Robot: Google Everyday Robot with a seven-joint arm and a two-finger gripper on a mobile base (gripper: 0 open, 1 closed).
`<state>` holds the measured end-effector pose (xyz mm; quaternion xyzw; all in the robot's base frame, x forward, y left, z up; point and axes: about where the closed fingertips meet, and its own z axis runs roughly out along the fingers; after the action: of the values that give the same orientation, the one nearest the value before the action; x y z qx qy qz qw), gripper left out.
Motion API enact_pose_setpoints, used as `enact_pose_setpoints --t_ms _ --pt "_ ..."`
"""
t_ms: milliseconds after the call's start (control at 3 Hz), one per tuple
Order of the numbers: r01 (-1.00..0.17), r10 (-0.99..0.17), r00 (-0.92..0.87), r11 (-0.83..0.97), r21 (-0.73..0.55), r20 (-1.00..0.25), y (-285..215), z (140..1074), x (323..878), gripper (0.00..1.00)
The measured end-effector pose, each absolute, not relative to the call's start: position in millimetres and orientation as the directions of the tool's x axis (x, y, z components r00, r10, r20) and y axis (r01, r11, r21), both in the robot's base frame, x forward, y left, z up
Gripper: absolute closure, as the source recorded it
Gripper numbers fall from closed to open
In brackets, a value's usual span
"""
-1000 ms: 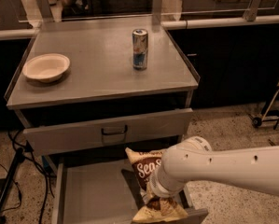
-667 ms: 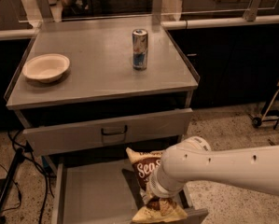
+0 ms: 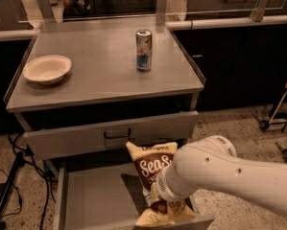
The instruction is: Pick brown chip bag from middle drawer and place on counter
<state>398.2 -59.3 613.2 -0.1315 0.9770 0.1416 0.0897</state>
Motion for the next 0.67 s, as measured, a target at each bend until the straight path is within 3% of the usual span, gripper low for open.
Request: enact_pose_setpoints --t_ms 333,667 --pt "-0.319 -0.243 -0.922 0.918 0.235 -0.302 -56.9 653.3 382.5 1.0" --pt "-0.32 -0.243 -0.919 0.919 0.23 -0.309 -57.7 657.1 382.7 1.0"
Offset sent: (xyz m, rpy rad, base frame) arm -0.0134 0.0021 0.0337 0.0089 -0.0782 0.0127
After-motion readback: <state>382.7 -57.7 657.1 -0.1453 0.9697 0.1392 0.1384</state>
